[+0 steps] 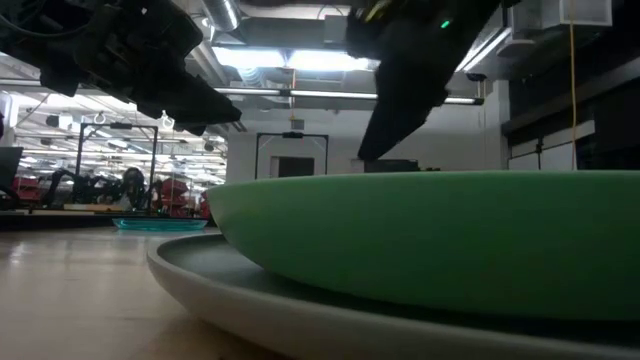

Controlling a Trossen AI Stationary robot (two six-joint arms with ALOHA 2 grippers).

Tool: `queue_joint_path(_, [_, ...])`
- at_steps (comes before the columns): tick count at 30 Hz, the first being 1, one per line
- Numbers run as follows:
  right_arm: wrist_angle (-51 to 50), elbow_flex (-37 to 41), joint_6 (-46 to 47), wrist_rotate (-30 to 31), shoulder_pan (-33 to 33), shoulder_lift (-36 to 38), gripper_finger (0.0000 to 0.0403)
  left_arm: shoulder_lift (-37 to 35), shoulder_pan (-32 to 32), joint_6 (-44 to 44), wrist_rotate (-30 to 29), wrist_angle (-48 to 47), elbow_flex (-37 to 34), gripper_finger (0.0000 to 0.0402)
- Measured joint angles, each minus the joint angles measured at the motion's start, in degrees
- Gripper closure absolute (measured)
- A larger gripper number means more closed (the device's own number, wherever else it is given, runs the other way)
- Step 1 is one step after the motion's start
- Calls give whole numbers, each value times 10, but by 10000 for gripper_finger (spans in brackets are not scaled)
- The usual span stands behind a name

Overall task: Stack plastic plates
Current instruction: Stack the green plate on top of the pink plate

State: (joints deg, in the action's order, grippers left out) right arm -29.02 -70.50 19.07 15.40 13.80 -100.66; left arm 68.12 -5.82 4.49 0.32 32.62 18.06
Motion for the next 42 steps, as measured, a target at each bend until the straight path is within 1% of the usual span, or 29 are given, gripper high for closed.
queue_joint_path(9, [2,0,38,0,-116,-7,245,0,0,1,-2,0,0,290])
queue_joint_path(16, [35,18,78,-54,-181,-33,245,0,0,0,-2,-4,0,290])
queue_joint_path(21, [48,19,78,-95,-196,-64,245,0,0,0,-2,-4,0,290])
queue_joint_path(24, [55,19,77,-105,-199,-81,245,0,0,0,-3,-5,0,290])
queue_joint_path(36, [57,19,76,-104,-199,-114,246,0,0,-1,-3,-6,0,290])
queue_joint_path(39, [56,19,75,-103,-199,-115,260,0,0,-1,-3,-5,0,290])
queue_joint_path(42, [56,19,75,-104,-199,-115,288,0,0,-1,-3,-4,0,290])
